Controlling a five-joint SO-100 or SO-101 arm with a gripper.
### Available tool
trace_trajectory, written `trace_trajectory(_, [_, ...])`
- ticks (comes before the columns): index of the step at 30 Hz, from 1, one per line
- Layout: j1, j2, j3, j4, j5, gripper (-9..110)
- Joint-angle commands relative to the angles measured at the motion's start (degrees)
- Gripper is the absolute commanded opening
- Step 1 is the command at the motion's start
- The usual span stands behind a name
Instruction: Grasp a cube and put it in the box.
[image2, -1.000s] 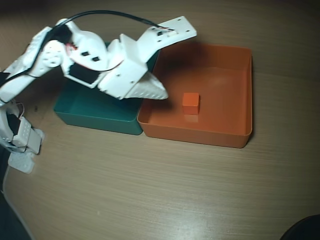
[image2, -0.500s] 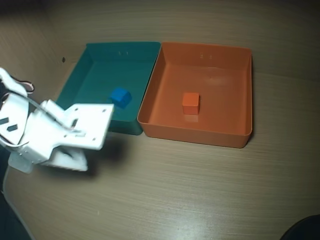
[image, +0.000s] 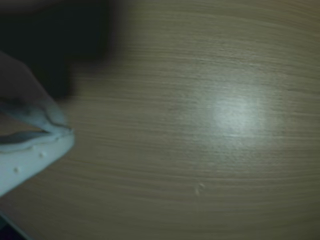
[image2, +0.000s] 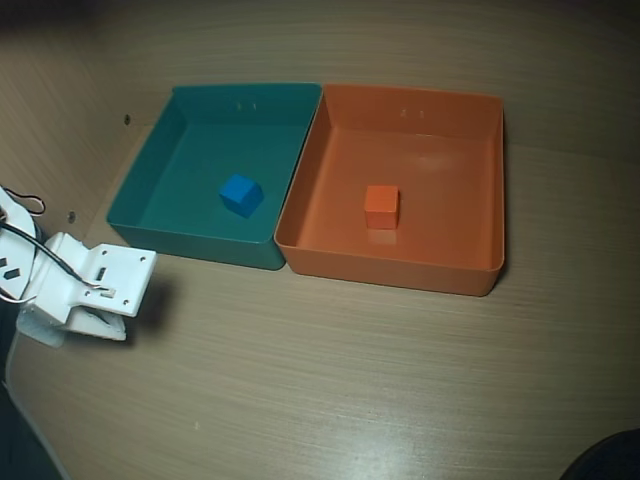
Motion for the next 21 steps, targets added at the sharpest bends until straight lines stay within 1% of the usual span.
trace_trajectory(1, [-0.18,9.93,5.54,-0.79,-0.35,-6])
trace_trajectory(5, [-0.35,19.95,14.59,-0.79,-0.44,-6])
trace_trajectory(10, [-3.34,28.39,23.82,-0.79,-0.44,-6])
trace_trajectory(15, [-3.87,33.13,29.71,-0.79,-0.44,-6])
trace_trajectory(21, [-3.96,33.31,31.82,0.09,-0.35,-6])
